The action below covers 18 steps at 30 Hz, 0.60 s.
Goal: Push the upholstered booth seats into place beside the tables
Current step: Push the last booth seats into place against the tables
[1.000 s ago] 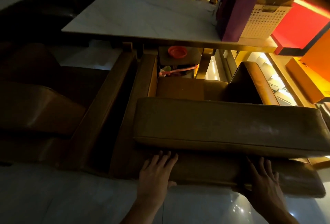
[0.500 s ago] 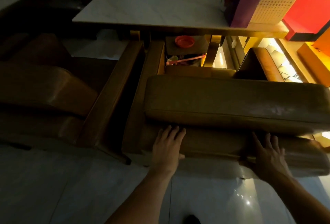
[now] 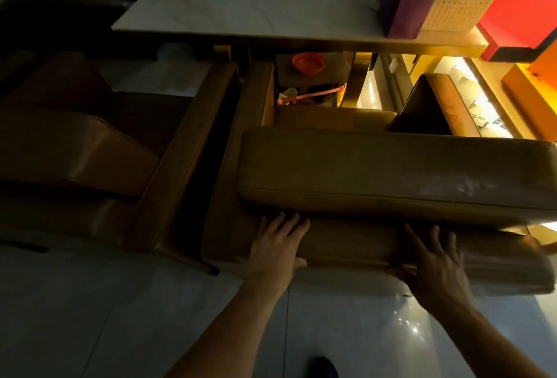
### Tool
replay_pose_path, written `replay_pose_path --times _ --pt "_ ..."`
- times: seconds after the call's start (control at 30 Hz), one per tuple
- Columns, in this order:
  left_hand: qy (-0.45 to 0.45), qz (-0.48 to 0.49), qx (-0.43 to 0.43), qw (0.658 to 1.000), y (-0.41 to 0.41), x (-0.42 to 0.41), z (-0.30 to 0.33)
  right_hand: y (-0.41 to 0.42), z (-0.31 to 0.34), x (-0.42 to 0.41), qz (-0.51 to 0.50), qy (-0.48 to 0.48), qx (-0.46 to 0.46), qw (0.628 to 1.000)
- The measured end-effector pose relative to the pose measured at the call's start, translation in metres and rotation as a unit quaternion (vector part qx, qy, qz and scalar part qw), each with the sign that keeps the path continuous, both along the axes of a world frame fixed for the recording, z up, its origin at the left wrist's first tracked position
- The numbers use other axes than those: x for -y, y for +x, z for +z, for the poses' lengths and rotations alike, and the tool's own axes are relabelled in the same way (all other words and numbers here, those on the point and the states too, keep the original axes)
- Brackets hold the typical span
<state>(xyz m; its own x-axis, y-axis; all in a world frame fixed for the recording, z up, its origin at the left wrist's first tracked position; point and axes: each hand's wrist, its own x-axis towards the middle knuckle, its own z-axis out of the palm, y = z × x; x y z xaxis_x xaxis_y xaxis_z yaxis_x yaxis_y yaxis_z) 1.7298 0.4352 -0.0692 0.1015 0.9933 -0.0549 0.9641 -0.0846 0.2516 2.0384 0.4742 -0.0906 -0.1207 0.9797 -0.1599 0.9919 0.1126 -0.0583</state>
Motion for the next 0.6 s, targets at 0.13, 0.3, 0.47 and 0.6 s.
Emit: replay_pose_path --times 0.13,0.3,0.47,0.6 --pt "0.002 0.003 0.004 1.000 0.001 0.000 -0.006 -0.001 -0.002 -0.001 -0.003 -0.002 0.017 1.000" --pt "-0.006 -0.002 0.007 1.000 0.001 0.000 -0.009 -0.004 0.000 -0.002 -0.010 -0.020 0.056 0.998" --pt "-0.014 0.018 0.004 1.000 0.002 -0.003 -0.007 -0.011 0.009 -0.003 -0.023 -0.033 0.063 0.997" --pt "-0.022 0.025 0.002 0.999 0.005 -0.001 0.000 -0.012 0.014 0.000 -0.028 -0.052 0.058 0.997"
